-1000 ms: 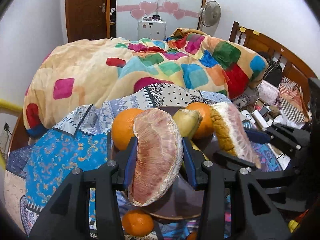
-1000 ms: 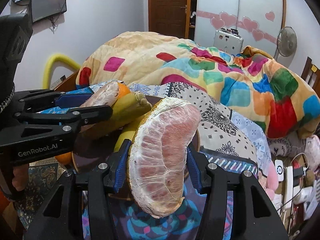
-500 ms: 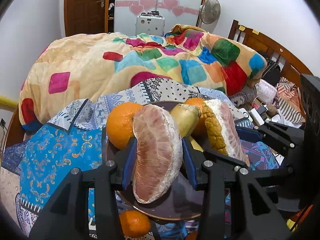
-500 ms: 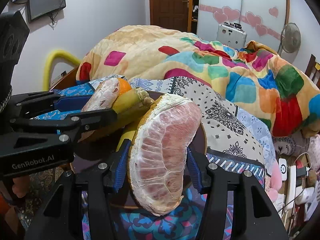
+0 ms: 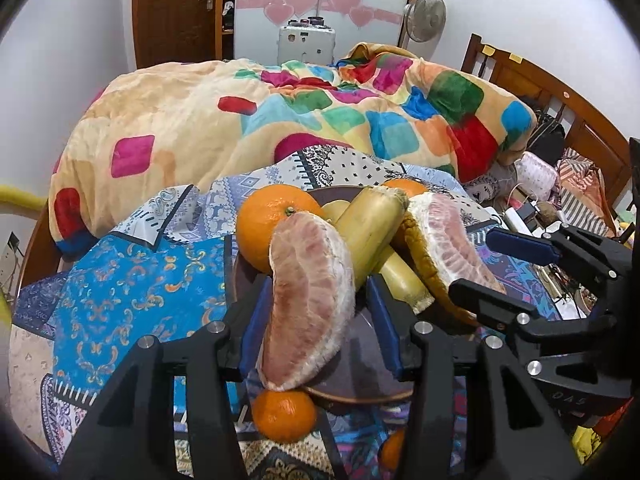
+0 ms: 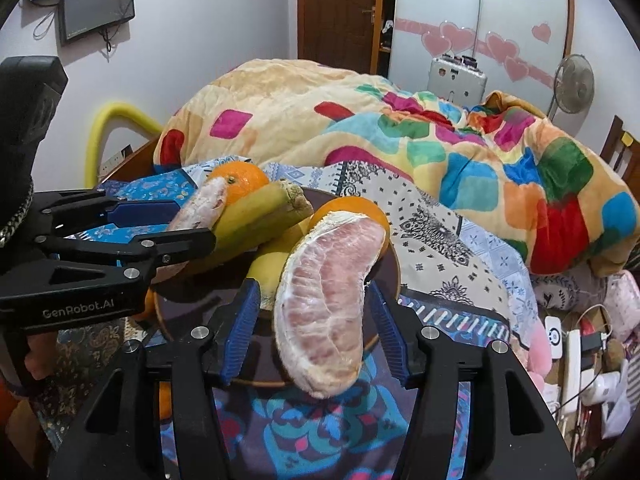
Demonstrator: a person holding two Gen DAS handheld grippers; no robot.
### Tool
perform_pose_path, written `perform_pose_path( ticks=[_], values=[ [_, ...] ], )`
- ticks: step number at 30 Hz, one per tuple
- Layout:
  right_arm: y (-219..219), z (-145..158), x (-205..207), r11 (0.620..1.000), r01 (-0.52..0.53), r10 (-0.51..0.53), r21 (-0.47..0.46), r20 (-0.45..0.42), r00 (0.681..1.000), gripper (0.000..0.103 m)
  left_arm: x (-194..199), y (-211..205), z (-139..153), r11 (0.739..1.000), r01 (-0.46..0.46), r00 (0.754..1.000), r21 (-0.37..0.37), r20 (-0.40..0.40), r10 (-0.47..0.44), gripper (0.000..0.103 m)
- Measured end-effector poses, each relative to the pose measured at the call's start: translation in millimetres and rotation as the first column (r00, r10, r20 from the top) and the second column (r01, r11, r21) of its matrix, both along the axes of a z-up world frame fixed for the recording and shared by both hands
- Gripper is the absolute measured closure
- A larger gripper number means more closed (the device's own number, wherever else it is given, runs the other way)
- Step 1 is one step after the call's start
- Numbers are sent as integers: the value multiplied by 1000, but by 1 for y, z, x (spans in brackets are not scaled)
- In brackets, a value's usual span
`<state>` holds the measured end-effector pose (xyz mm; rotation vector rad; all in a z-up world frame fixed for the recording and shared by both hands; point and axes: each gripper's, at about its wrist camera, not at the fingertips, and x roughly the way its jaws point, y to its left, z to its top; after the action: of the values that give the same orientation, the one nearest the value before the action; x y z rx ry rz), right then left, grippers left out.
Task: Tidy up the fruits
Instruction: 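Lower both pomelo segments onto the plate and open both tools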
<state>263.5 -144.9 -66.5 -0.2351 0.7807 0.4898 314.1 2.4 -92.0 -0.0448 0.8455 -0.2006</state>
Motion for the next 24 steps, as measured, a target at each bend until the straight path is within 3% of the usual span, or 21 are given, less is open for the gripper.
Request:
perform_pose_path(
  ticks=[2, 10, 16, 22, 24],
  values=[
    [0, 4, -5, 1000, -2, 2, 1, 11, 1000, 48, -7, 1, 5, 1000, -3, 1000, 9, 13, 3, 46],
    [0, 19, -30, 999, -16, 15, 34, 34, 999, 46, -34, 15, 17, 999, -26, 999, 32, 30, 25, 45],
    [1, 16, -37, 999, -23, 22, 38, 34, 999, 45, -37, 22, -3, 1000, -3, 1000, 30, -18, 4, 45],
    [-1, 6, -32, 999, -22, 22, 32, 18, 1000, 45, -31, 11, -24, 996, 45, 998, 73, -39, -42, 49],
    [-3, 4, -30, 999, -22, 21, 33, 14, 1000, 45, -27, 6, -27, 994, 51, 998, 94, -43, -47, 61]
  ],
)
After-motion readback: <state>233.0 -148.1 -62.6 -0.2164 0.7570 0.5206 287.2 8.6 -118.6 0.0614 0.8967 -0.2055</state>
